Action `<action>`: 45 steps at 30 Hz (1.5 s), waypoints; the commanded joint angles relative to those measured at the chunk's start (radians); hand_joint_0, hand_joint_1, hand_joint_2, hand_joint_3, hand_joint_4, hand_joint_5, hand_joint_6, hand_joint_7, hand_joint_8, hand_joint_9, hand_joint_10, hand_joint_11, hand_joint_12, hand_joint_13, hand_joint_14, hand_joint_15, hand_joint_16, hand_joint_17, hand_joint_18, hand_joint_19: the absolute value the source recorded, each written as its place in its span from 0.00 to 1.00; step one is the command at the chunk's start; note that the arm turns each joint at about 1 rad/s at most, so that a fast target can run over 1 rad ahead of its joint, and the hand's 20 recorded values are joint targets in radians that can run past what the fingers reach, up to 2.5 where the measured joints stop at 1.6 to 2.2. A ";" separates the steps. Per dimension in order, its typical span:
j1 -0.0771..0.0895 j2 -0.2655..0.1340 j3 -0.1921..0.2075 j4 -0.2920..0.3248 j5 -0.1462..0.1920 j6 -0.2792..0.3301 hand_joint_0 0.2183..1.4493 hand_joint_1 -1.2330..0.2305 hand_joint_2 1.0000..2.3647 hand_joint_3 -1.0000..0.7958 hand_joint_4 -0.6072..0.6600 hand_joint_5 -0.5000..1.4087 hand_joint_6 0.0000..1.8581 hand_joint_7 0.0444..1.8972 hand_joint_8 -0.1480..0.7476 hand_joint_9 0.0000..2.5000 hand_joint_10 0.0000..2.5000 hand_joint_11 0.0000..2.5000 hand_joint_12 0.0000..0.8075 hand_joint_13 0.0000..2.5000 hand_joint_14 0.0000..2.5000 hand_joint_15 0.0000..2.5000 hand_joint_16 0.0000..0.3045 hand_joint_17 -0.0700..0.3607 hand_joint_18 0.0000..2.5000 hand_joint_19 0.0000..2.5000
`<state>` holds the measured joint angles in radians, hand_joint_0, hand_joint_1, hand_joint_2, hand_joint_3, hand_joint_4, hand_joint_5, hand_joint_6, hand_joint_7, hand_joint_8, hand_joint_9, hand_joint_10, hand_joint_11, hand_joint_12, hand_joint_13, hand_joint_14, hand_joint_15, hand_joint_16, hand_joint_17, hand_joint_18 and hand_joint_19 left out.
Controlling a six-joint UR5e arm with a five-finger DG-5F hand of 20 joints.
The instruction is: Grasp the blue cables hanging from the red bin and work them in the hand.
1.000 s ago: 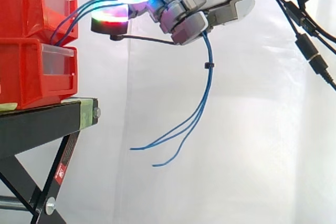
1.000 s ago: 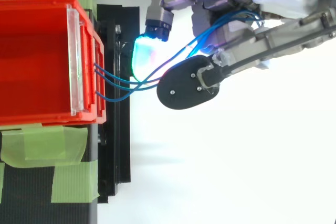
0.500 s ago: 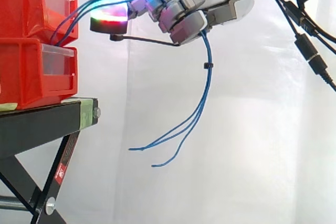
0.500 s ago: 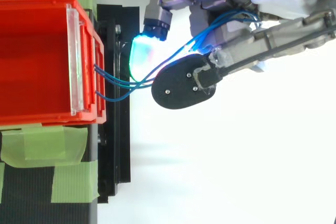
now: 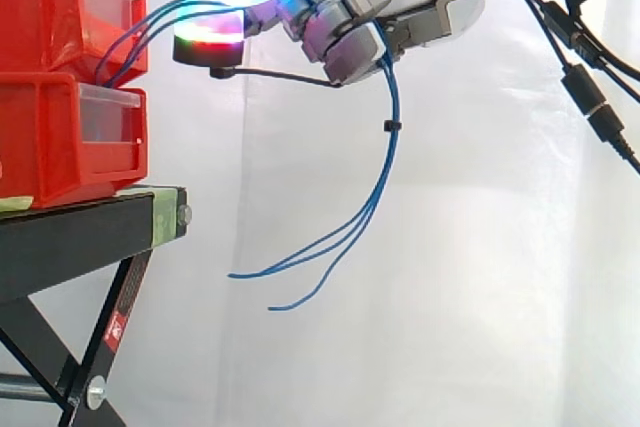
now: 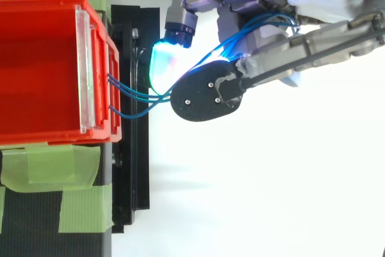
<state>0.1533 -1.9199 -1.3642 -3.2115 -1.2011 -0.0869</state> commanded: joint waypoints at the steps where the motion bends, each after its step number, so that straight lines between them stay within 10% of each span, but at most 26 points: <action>1: 0.000 -0.001 0.000 0.001 0.000 0.001 0.69 0.40 0.02 0.70 0.72 0.41 0.11 0.65 0.66 0.18 1.00 1.00 0.58 0.33 1.00 0.54 0.18 0.45 0.48 0.44; 7: 0.000 -0.001 0.000 0.001 0.000 -0.001 0.50 0.40 0.49 0.57 0.74 0.41 0.13 0.64 0.67 0.16 1.00 1.00 0.61 0.32 1.00 0.54 0.22 0.51 0.47 0.37; 11: 0.000 -0.001 0.000 0.001 -0.001 -0.001 0.43 0.40 0.62 0.54 0.75 0.40 0.13 0.63 0.68 0.15 1.00 1.00 0.63 0.31 1.00 0.54 0.24 0.54 0.47 0.33; 16: 0.000 -0.001 0.000 0.001 0.000 0.001 0.55 0.35 0.00 0.42 0.74 0.40 0.11 0.65 0.67 0.14 1.00 1.00 0.61 0.31 1.00 0.53 0.22 0.51 0.48 0.42; 20: -0.001 -0.001 0.000 0.001 0.000 0.001 0.54 0.38 0.01 0.29 0.71 0.40 0.12 0.68 0.65 0.15 1.00 1.00 0.56 0.30 1.00 0.56 0.17 0.43 0.49 0.58; 29: 0.000 -0.001 -0.001 -0.001 -0.001 0.001 0.53 0.41 0.01 0.16 0.72 0.40 0.23 0.65 0.65 0.18 1.00 1.00 0.56 0.32 1.00 0.56 0.16 0.42 0.52 0.59; 38: 0.000 -0.001 0.000 -0.002 0.000 0.001 0.60 0.38 0.01 0.41 0.71 0.41 0.13 0.67 0.65 0.17 1.00 1.00 0.57 0.32 1.00 0.58 0.17 0.43 0.52 0.58; 45: 0.000 -0.001 0.000 -0.001 0.000 0.001 0.60 0.29 0.14 0.67 0.72 0.36 0.20 0.63 0.67 0.07 1.00 1.00 0.64 0.21 1.00 0.64 0.21 0.50 0.39 0.40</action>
<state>0.1532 -1.9204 -1.3638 -3.2132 -1.2012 -0.0859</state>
